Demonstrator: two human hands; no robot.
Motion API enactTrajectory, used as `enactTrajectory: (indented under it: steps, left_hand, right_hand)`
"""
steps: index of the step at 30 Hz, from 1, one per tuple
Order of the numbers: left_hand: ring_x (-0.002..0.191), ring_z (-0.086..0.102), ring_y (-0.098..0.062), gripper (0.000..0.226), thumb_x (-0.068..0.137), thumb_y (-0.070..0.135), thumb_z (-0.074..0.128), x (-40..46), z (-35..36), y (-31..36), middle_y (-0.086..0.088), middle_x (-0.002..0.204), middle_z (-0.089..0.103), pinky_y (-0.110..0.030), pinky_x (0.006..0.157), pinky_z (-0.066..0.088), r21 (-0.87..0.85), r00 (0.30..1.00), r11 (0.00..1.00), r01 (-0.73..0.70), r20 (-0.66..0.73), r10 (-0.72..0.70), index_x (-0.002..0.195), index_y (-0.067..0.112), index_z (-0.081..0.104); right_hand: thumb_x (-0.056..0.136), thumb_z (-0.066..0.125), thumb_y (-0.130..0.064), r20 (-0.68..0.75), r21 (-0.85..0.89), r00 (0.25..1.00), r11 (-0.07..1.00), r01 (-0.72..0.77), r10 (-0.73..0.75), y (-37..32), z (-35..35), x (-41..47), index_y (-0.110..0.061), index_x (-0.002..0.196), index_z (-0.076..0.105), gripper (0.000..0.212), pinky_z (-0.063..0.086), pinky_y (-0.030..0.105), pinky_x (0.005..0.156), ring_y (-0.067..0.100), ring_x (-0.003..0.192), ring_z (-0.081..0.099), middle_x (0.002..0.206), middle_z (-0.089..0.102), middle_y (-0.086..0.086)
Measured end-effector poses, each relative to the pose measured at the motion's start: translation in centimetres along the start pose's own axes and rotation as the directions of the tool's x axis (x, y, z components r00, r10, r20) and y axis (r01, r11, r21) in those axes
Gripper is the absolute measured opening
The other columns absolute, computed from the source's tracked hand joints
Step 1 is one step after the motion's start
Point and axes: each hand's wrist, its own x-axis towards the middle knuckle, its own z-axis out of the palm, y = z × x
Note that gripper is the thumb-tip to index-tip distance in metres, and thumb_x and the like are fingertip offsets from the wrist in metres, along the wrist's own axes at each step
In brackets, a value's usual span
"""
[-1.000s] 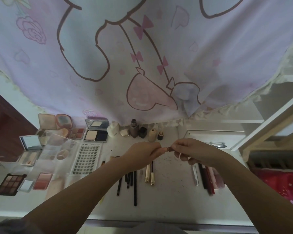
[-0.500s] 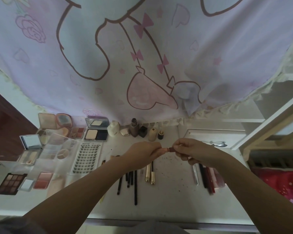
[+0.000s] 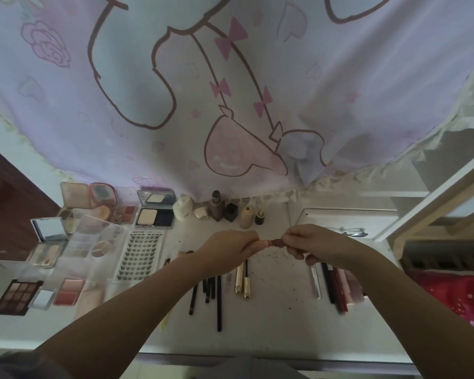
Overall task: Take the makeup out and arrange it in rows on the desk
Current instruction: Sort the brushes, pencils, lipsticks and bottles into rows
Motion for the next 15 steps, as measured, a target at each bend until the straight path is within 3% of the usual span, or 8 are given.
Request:
enactTrajectory:
  steps: [5, 9, 12, 15]
  left_hand:
    - [0.053, 0.044, -0.007, 0.032, 0.096, 0.053, 0.021, -0.4, 0.6, -1.7, 0.008, 0.063, 0.046, -0.021, 0.051, 0.036, 0.000, 0.994, 0.996, 0.090, 0.069, -0.090, 0.090, 0.028, 0.040]
    - [0.062, 0.053, -0.021, 0.021, 0.102, 0.032, 0.028, -1.1, 1.9, -2.9, -0.004, 0.074, 0.057, -0.031, 0.059, 0.045, -0.140, 0.923, 0.937, 0.319, 0.268, -0.274, 0.109, 0.015, 0.038]
    - [0.079, 0.065, -0.025, 0.027, 0.101, 0.034, 0.029, -0.4, 3.4, -1.3, -0.010, 0.092, 0.067, -0.037, 0.075, 0.053, -0.311, 0.863, 0.820, 0.480, 0.335, -0.378, 0.105, 0.011, 0.042]
    - [0.064, 0.057, -0.013, 0.033, 0.099, 0.034, 0.034, 1.0, 5.4, 1.0, -0.004, 0.081, 0.065, -0.026, 0.061, 0.047, -0.319, 0.820, 0.764, 0.561, 0.341, -0.460, 0.089, 0.010, 0.054]
  right_hand:
    - [0.096, 0.050, -0.020, -0.108, -0.079, 0.994, 0.996, -0.042, 0.034, 1.1, -2.0, -0.7, -0.016, 0.087, 0.058, 0.012, 0.039, 0.016, 0.053, -0.003, 0.053, 0.051, 0.068, 0.059, -0.008]
    - [0.095, 0.052, -0.014, -0.192, 0.075, 0.977, 0.994, -0.085, 0.097, 3.4, -3.1, -1.2, -0.012, 0.097, 0.060, 0.008, 0.043, 0.022, 0.062, 0.008, 0.073, 0.058, 0.085, 0.069, -0.002]
    - [0.096, 0.048, -0.012, -0.188, 0.210, 0.970, 0.971, -0.116, 0.156, 5.6, -1.5, -0.7, -0.018, 0.104, 0.060, 0.015, 0.049, 0.027, 0.071, 0.014, 0.087, 0.063, 0.098, 0.071, -0.003]
    - [0.098, 0.045, -0.013, -0.209, 0.234, 0.951, 0.956, -0.179, 0.230, 7.9, 2.4, 0.6, -0.019, 0.104, 0.056, 0.014, 0.051, 0.024, 0.062, 0.014, 0.085, 0.064, 0.097, 0.069, -0.004]
